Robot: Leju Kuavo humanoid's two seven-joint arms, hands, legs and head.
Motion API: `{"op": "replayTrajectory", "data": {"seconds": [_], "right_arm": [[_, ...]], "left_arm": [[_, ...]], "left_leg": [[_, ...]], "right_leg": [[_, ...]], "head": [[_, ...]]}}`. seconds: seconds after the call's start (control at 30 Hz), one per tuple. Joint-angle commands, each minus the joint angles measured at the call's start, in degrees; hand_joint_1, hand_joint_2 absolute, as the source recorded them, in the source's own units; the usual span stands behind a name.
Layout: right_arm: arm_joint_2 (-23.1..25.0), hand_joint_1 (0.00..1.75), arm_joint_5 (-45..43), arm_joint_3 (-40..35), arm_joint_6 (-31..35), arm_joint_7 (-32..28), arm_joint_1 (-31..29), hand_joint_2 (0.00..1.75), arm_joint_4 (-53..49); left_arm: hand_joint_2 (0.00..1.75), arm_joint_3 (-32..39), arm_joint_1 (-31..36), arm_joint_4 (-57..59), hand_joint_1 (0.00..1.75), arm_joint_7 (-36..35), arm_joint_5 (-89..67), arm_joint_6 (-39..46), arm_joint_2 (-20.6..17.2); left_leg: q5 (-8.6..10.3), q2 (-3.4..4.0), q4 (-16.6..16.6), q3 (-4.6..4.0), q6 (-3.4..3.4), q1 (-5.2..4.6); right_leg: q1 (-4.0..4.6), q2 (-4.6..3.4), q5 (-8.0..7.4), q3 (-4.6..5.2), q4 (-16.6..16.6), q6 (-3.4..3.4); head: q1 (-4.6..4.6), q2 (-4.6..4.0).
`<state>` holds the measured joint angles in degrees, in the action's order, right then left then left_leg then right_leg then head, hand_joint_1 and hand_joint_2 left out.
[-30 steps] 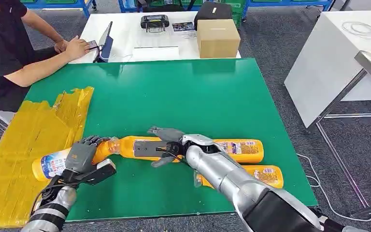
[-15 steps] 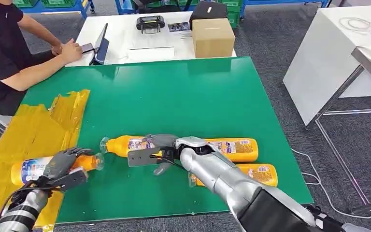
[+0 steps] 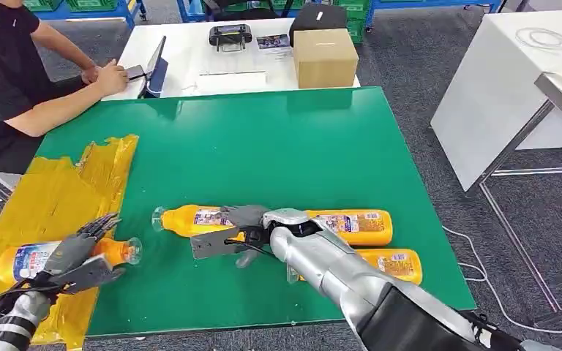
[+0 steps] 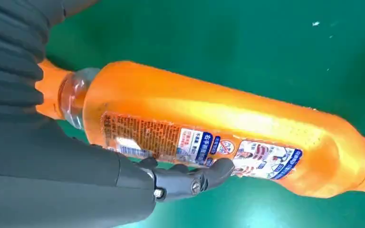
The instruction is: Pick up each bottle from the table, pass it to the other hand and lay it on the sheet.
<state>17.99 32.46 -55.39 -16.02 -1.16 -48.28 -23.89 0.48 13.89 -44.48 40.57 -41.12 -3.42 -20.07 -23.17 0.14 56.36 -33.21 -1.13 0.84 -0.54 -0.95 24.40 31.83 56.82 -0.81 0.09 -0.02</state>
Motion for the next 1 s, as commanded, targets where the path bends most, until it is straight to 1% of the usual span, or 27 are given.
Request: {"op": "replayTrajectory", "data": {"seconds": [0.03, 0.07, 0.1, 0.17, 0.2, 0.27, 0.33, 0.37, 0.4, 0.43, 0.5, 0.53, 0.63, 0.67, 0.7, 0.8, 0.83, 0.87, 1.0], "right_arm": [[0.79, 0.0, 3.77, -6.39, 6.66, 3.08, -2.12, 1.75, 5.1], [0.71, 0.0, 4.13, -6.47, 7.31, 3.86, -1.95, 1.75, 5.36], [0.32, 0.0, 5.38, -6.86, 8.79, 5.88, -1.47, 1.75, 5.99], [0.0, 0.0, 6.9, -7.22, 9.95, 7.6, -0.92, 1.75, 6.96], [-0.11, 0.0, 7.76, -7.61, 10.48, 8.35, -0.72, 1.75, 7.28], [-0.15, 0.0, 8.82, -7.4, 11.42, 10.09, 0.13, 1.75, 7.88], [-0.09, 0.0, 9.25, -7.05, 11.54, 11.15, 0.57, 1.75, 8.26], [-0.09, 0.0, 9.25, -7.05, 11.54, 11.15, 0.57, 1.75, 8.26], [-0.09, 0.0, 9.25, -7.05, 11.54, 11.15, 0.57, 1.75, 8.26], [0.03, 0.0, 9.49, -6.9, 11.1, 11.7, 0.65, 1.75, 8.47], [0.26, 0.0, 9.3, -6.1, 9.32, 12.14, 0.96, 1.75, 8.85], [0.4, 0.0, 9.42, -5.86, 8.24, 12.48, 1.21, 1.75, 9.15], [0.52, 0.0, 9.65, -5.41, 4.93, 13.57, 2.15, 1.75, 10.05], [0.5, 0.0, 9.61, -5.34, 4.53, 13.46, 2.31, 1.75, 10.08], [0.4, 0.0, 9.29, -4.71, 3.5, 13.92, 3.03, 1.75, 10.48], [0.21, 0.0, 8.6, -3.35, 2.37, 14.46, 4.18, 1.75, 11.0], [0.19, 0.02, 8.42, -3.07, 2.54, 14.63, 4.28, 1.75, 11.05], [0.14, 0.09, 7.95, -2.28, 3.7, 14.88, 4.59, 1.75, 11.04], [0.15, 0.09, 7.76, -1.97, 3.98, 15.01, 4.65, 1.75, 11.09]], "left_arm": [[0.0, -9.2, -16.53, -18.69, 0.0, -0.57, 24.5, -7.6, -6.19], [0.0, -9.09, -16.39, -19.81, 0.0, -0.57, 25.64, -7.8, -5.55], [0.0, -8.6, -16.39, -22.41, 0.0, -0.57, 27.98, -8.72, -4.31], [0.0, -7.08, -16.05, -25.18, 0.0, -0.57, 30.75, -11.02, -2.03], [0.0, -6.16, -16.01, -26.67, 0.0, -0.57, 31.79, -11.87, -0.8], [0.0, -3.63, -15.99, -29.73, 0.0, -0.57, 33.84, -15.47, 2.54], [0.0, -1.75, -15.59, -30.84, 0.0, -0.57, 34.86, -18.72, 4.89], [0.0, -1.75, -15.59, -30.84, 0.0, -0.57, 34.86, -18.72, 4.89], [0.0, -1.75, -15.59, -30.84, 0.0, -0.57, 34.86, -18.72, 4.89], [0.0, -0.73, -15.55, -31.82, 0.0, -0.57, 35.41, -20.62, 5.83], [0.0, 1.78, -14.7, -32.89, 0.0, -0.57, 36.67, -24.83, 8.12], [0.0, 2.78, -13.65, -33.15, 0.0, -0.57, 36.74, -26.64, 9.4], [0.0, 4.7, -10.37, -32.28, 0.0, -0.57, 37.52, -30.78, 12.27], [0.0, 4.81, -9.95, -32.0, 0.0, -0.57, 37.47, -30.93, 12.52], [0.0, 4.95, -7.83, -30.52, 0.0, -0.57, 37.44, -32.3, 13.48], [0.0, 4.25, -5.31, -28.0, 0.0, -0.57, 36.91, -33.14, 14.13], [0.0, 4.1, -5.06, -27.7, 0.0, -0.57, 36.76, -33.11, 14.15], [0.0, 4.06, -4.57, -27.19, 0.0, -0.57, 37.22, -33.55, 14.35], [0.0, 4.01, -4.47, -27.06, 0.0, -0.57, 37.25, -33.69, 14.36]], "left_leg": [[-0.21, 0.41, -0.04, 0.11, -0.07, -0.02], [-0.23, 0.47, -0.07, 0.11, -0.04, 0.02], [-0.15, 0.27, -0.03, 0.13, -0.05, 0.01], [-0.14, 0.1, 0.03, 0.02, -0.05, 0.06], [-0.11, -0.03, -0.02, 0.06, -0.04, 0.02], [-0.06, -0.49, -0.02, -0.15, 0.05, 0.1], [-0.02, -0.55, -0.02, -0.2, 0.08, 0.05], [-0.03, -0.51, -0.01, -0.23, 0.1, 0.07], [0.0, -0.67, -0.04, -0.26, 0.14, 0.05], [0.03, -0.53, 0.02, -0.37, 0.1, -0.01], [0.01, -0.47, 0.01, -0.4, 0.15, 0.02], [0.05, -0.55, 0.06, -0.45, 0.12, -0.09], [0.0, -0.58, 0.07, -0.5, 0.15, 0.0], [0.0, -0.56, 0.05, -0.45, 0.14, -0.02], [0.1, -0.67, 0.06, -0.52, 0.08, -0.11], [0.12, -0.73, 0.04, -0.53, 0.09, -0.09], [0.1, -0.85, 0.02, -0.52, 0.14, 0.01], [0.1, -0.64, 0.02, -0.47, 0.09, -0.06], [0.09, -0.51, 0.02, -0.4, 0.09, -0.1]], "right_leg": [[0.0, -0.37, 0.01, 0.06, -0.05, 0.02], [0.04, -0.39, 0.02, 0.09, -0.12, 0.02], [0.02, -0.12, 0.06, 0.14, -0.1, 0.0], [0.07, 0.05, 0.12, 0.16, -0.1, 0.03], [0.02, 0.14, 0.12, 0.1, -0.14, 0.02], [0.11, 0.63, 0.12, 0.04, -0.29, -0.01], [0.06, 0.63, 0.1, 0.13, -0.29, -0.02], [0.08, 0.61, 0.09, 0.15, -0.31, -0.01], [0.05, 0.76, 0.09, 0.08, -0.38, -0.04], [-0.02, 0.6, 0.1, 0.26, -0.21, -0.01], [0.01, 0.55, 0.07, 0.29, -0.32, -0.01], [-0.08, 0.58, 0.1, 0.35, -0.2, -0.01], [0.03, 0.65, 0.11, 0.31, -0.3, 0.02], [-0.01, 0.64, 0.11, 0.31, -0.32, 0.02], [-0.12, 0.68, 0.08, 0.4, -0.19, 0.0], [-0.11, 0.75, 0.07, 0.45, -0.24, 0.01], [0.01, 0.93, 0.09, 0.32, -0.37, 0.03], [-0.06, 0.66, 0.05, 0.37, -0.3, 0.01], [-0.11, 0.54, 0.04, 0.39, -0.25, -0.01]], "head": [[-0.04, 0.0], [-0.07, 0.0], [0.02, 0.0], [0.04, 0.0], [-0.02, 0.0], [-0.02, 0.0], [0.0, 0.0], [0.0, 0.0], [0.04, 0.0], [0.02, 0.0], [-0.02, 0.0], [0.04, 0.0], [-0.02, 0.0], [0.0, 0.0], [0.02, 0.0], [-0.02, 0.0], [0.0, 0.0], [0.0, 0.0], [-0.02, 0.0]]}}
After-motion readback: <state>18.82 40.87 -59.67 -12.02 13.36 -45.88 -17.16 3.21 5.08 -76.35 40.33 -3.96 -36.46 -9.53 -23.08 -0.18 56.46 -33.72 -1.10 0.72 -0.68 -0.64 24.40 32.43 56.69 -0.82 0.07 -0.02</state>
